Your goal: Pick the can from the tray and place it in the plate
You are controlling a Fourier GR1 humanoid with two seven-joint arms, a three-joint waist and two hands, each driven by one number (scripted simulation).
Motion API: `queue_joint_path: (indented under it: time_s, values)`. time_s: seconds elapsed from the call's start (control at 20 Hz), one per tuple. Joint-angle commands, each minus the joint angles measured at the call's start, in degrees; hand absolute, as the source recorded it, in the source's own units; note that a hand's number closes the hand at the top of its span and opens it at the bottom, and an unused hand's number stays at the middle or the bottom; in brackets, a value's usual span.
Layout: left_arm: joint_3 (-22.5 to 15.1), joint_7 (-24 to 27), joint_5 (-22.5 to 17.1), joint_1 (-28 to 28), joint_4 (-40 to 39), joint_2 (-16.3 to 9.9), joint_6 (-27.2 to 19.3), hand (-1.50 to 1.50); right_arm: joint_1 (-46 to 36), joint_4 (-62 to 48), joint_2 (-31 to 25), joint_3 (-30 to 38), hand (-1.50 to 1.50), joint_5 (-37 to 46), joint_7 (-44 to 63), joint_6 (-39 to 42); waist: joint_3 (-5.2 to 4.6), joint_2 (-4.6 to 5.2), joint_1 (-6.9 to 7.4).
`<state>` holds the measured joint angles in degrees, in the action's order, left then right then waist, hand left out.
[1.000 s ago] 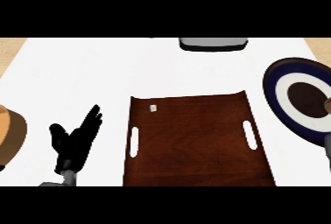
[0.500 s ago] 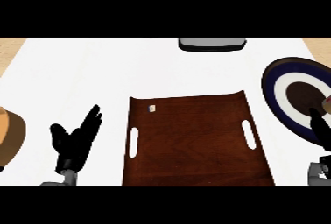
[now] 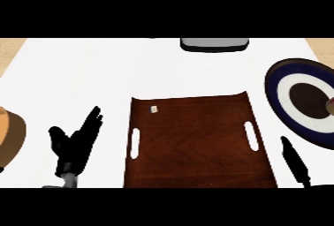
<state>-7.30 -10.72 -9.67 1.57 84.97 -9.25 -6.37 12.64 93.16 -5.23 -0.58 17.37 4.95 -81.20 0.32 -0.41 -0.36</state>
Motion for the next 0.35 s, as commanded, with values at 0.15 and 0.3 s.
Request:
queue_joint_path:
  time_s: [0.15,0.3]
  values:
    - [0.36,0.03,0.76,-0.33,-4.02,1.32,1.06,0.00,4.77,-0.86,4.15,-3.93,-1.50,-4.82,-8.26,-3.87,-0.22,0.26,-0.11]
    - [-1.68,-3.10,2.71,1.72,1.13,2.13,-0.68,0.00,4.22,-0.42,5.14,-4.61,-1.50,-4.34,-9.43,-4.55,-0.25,0.27,-0.03]
